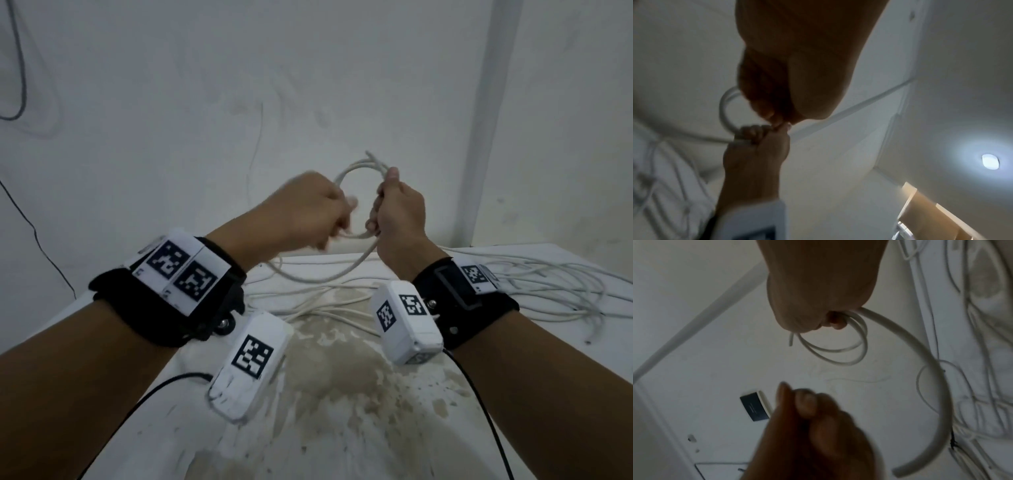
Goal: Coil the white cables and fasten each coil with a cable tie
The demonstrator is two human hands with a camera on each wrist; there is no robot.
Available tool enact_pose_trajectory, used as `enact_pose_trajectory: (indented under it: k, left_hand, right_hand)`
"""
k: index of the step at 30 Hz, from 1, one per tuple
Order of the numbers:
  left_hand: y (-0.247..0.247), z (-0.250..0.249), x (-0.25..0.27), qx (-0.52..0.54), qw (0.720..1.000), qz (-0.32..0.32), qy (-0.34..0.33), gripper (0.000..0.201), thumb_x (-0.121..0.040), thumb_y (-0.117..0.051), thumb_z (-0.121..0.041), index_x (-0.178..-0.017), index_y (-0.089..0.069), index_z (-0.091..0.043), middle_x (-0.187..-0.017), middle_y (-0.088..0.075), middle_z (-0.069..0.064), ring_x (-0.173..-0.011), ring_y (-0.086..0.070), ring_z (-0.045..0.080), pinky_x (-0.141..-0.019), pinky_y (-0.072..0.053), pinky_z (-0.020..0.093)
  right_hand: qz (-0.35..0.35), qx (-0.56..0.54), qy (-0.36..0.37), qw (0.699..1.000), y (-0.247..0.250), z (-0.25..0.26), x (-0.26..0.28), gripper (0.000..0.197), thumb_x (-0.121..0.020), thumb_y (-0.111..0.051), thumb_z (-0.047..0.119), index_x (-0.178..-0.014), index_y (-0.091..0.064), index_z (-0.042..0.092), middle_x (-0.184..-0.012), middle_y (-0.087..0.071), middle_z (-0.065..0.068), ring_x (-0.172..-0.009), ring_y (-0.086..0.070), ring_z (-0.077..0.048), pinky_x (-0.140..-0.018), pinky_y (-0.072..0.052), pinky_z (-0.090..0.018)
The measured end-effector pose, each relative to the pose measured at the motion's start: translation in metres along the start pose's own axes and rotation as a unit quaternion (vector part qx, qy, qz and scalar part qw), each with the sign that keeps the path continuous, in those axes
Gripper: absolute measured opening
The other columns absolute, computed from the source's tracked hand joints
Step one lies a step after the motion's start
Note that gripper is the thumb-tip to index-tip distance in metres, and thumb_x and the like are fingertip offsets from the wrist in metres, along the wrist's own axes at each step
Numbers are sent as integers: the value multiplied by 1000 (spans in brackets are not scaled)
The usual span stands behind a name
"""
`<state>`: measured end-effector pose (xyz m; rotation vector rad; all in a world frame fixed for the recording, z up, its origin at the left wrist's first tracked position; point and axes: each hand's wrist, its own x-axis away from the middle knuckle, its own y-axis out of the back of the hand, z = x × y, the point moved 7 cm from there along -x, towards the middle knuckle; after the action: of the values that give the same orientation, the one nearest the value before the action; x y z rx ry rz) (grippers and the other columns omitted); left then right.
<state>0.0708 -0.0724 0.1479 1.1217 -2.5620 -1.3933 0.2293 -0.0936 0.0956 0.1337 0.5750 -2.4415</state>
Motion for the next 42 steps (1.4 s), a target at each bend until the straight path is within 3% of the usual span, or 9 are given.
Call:
enact_pose_trajectory:
  k: [2,4,8,13,16,23,29,37,42]
  left_hand:
    - [-39,6,18,39,981,165,88,43,-105,-45,-33,-81,-70,-6,-64,-71,2,-51,-63,13,-52,-48,22]
    - [-59,21,25,89,967,179,161,49,-106,-37,-38,-107,-63,3,-73,-75,10,-57,-70,17,-51,-53,22]
    - [-52,54,12,335,912,-61,228,44,-107,-38,-30,-128,-45,8,-99,-68,24,-72,-74,27,-58,-61,32]
    - [-26,70,4,439,839,-233,221,21,-100,-45,-3,-84,-57,1,-85,-66,22,-74,-72,32,-69,-63,39]
    - [-20,78,5,458,813,-287,217,26,-103,-44,-12,-82,-57,-4,-85,-66,16,-76,-72,29,-74,-62,41]
    - [-14,88,8,393,829,-345,196,31,-103,-47,-21,-77,-59,-11,-76,-62,3,-57,-60,14,-78,-59,43]
    - [-14,83,6,454,805,-345,164,32,-105,-38,-15,-85,-60,-6,-88,-73,14,-70,-75,22,-69,-61,35]
    - [-16,87,4,462,801,-329,191,27,-105,-41,-14,-91,-61,-3,-89,-73,14,-73,-75,23,-79,-62,41]
    - [-15,92,2,456,815,-296,199,27,-105,-41,-15,-94,-61,-2,-92,-72,14,-77,-74,23,-74,-62,32]
  right_hand:
    - [-19,-72,-16,997,3,-3,-1,41,-105,-43,40,-73,-49,14,-51,-38,1,-42,-34,-13,-42,-36,-26]
    - [-20,-139,-36,989,1,-6,2,40,-104,-44,40,-74,-48,14,-51,-36,2,-42,-33,-13,-43,-36,-26]
    - [3,-228,-66,971,-12,-10,15,41,-105,-43,41,-74,-47,15,-50,-31,3,-41,-28,-12,-43,-35,-25]
    - [63,-263,-99,958,-30,-21,34,41,-105,-43,41,-74,-46,15,-51,-27,3,-42,-25,-12,-43,-34,-25]
    - [106,-296,-124,941,-40,-26,40,42,-105,-42,42,-74,-46,15,-52,-26,3,-41,-24,-12,-43,-35,-24]
    - [187,-317,-171,914,-52,-36,49,42,-104,-42,42,-73,-48,14,-54,-23,2,-43,-23,-12,-47,-38,-25]
    - [170,-341,-175,908,-44,-36,42,42,-104,-44,42,-72,-48,15,-52,-23,4,-40,-22,-11,-42,-34,-23]
    - [172,-376,-152,898,-30,-22,24,43,-103,-45,41,-68,-47,16,-46,-24,5,-37,-22,-10,-40,-33,-21]
    - [168,-339,-154,913,-12,-24,18,43,-104,-44,40,-68,-45,17,-47,-22,6,-37,-19,-8,-37,-27,-20]
